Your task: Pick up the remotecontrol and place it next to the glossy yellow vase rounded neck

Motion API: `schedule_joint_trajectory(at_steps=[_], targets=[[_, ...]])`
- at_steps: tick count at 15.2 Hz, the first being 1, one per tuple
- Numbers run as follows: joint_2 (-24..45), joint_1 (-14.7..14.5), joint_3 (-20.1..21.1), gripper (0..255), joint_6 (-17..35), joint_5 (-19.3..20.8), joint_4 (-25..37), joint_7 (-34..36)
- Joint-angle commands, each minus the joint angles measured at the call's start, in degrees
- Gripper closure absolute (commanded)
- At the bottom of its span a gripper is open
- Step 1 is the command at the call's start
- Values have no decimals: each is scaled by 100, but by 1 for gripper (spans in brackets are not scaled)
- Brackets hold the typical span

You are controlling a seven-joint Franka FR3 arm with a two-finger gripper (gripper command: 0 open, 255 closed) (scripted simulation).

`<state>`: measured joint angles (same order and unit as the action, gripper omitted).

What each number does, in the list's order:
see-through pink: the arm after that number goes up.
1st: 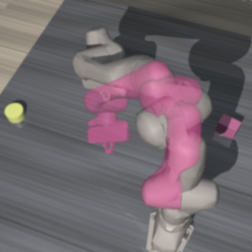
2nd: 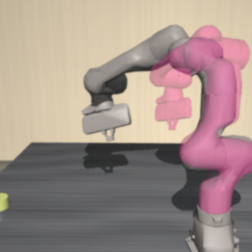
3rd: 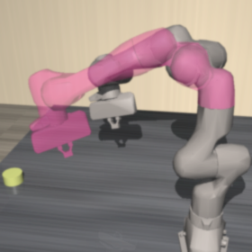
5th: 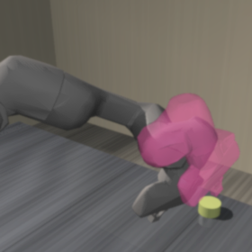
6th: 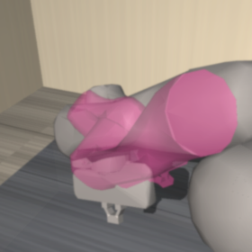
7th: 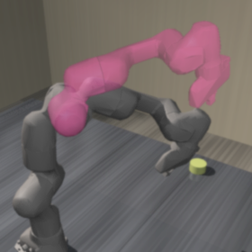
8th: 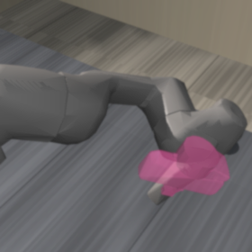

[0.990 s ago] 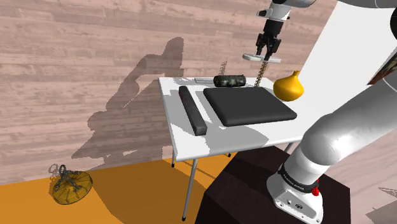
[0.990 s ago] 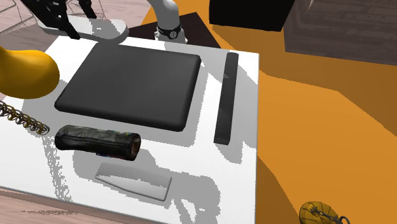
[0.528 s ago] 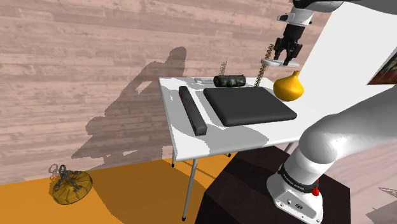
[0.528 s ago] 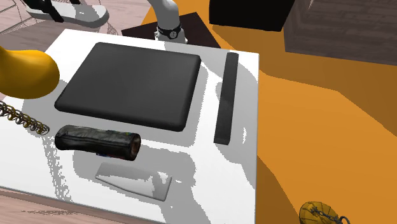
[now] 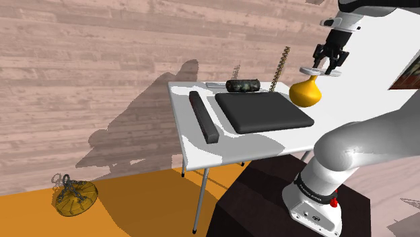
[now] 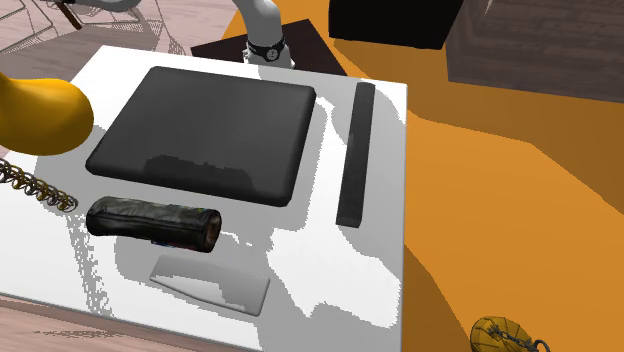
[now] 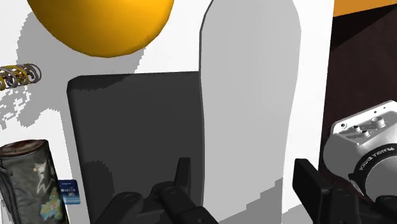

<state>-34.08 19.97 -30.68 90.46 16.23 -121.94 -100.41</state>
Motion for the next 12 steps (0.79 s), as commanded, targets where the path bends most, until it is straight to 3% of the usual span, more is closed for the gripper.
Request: schedule_joint_trajectory(at_steps=[1, 12], targets=[[-120, 111, -174, 255, -56, 147, -11, -254], [-493, 582, -1192, 255, -341, 897, 296, -1653]])
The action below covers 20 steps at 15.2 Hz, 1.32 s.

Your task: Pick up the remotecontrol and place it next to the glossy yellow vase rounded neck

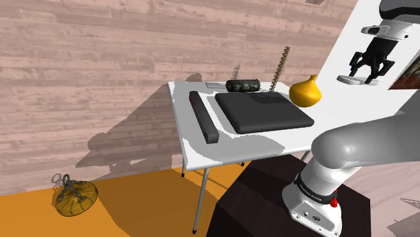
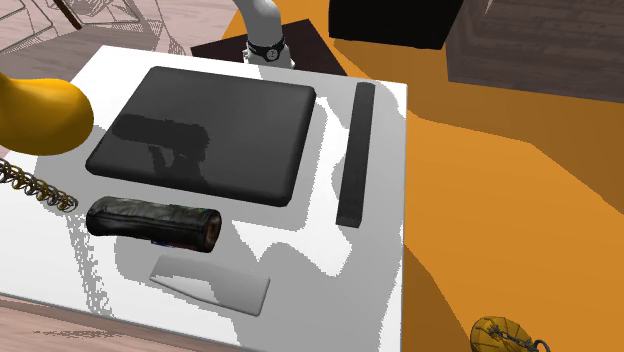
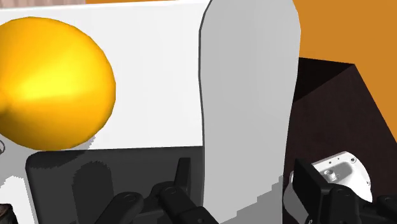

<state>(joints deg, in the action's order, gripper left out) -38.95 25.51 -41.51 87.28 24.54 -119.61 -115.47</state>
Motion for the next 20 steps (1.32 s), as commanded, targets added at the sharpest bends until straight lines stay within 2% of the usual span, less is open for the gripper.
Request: schedule_joint_trajectory(at_steps=[1, 5, 20], targets=[[-7, 50, -220, 255, -39, 127, 127, -284], [41, 84, -693, 255, -87, 340, 436, -834], [-155, 203, -1078, 255, 929, 679, -714, -667]])
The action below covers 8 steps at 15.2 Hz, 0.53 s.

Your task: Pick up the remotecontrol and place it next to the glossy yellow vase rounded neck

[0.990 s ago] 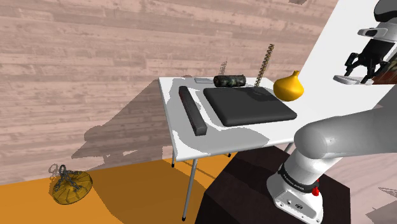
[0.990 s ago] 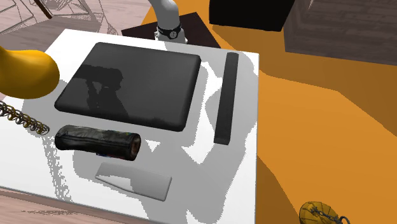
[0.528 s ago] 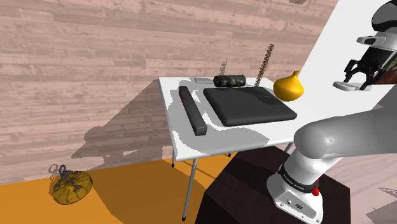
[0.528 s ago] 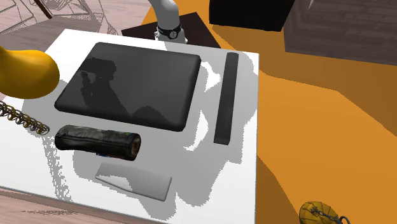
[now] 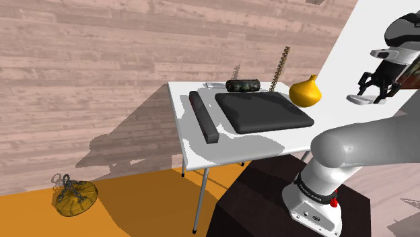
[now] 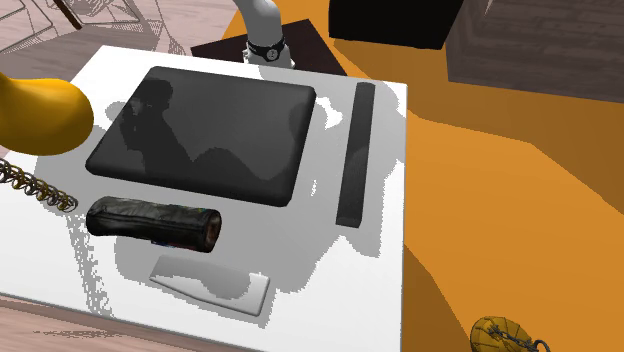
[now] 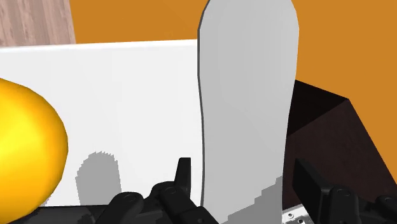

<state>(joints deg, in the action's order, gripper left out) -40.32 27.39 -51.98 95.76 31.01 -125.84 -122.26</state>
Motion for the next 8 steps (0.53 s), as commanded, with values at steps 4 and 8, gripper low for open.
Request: schedule_joint_trajectory(at_steps=[4, 8], targets=[[-21, 25, -174, 255, 363, 129, -355, 47], [-1, 21, -336, 255, 653, 227, -602, 79]])
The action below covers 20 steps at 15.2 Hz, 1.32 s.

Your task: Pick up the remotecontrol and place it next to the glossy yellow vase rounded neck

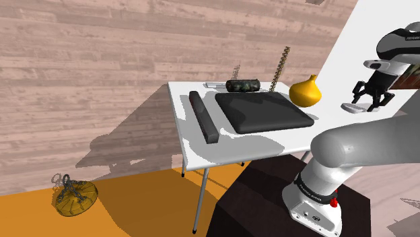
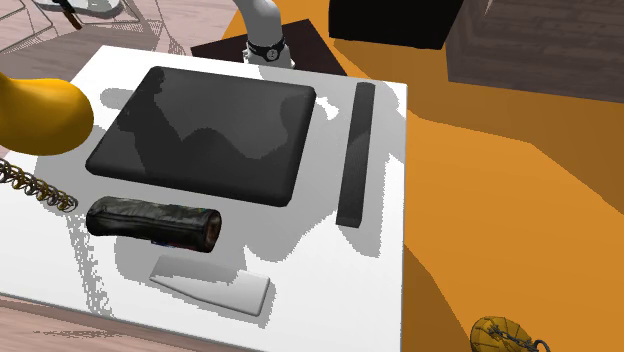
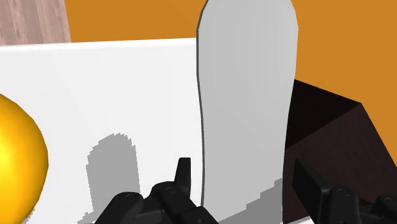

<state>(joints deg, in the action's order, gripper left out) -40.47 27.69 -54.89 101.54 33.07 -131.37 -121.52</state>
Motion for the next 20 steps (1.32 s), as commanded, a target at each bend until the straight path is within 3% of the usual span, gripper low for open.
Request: schedule_joint_trajectory(at_steps=[1, 20], targets=[[22, -13, -90, 255, 148, 46, -108, 13], [471, -339, -1205, 255, 1667, 513, -1012, 126]])
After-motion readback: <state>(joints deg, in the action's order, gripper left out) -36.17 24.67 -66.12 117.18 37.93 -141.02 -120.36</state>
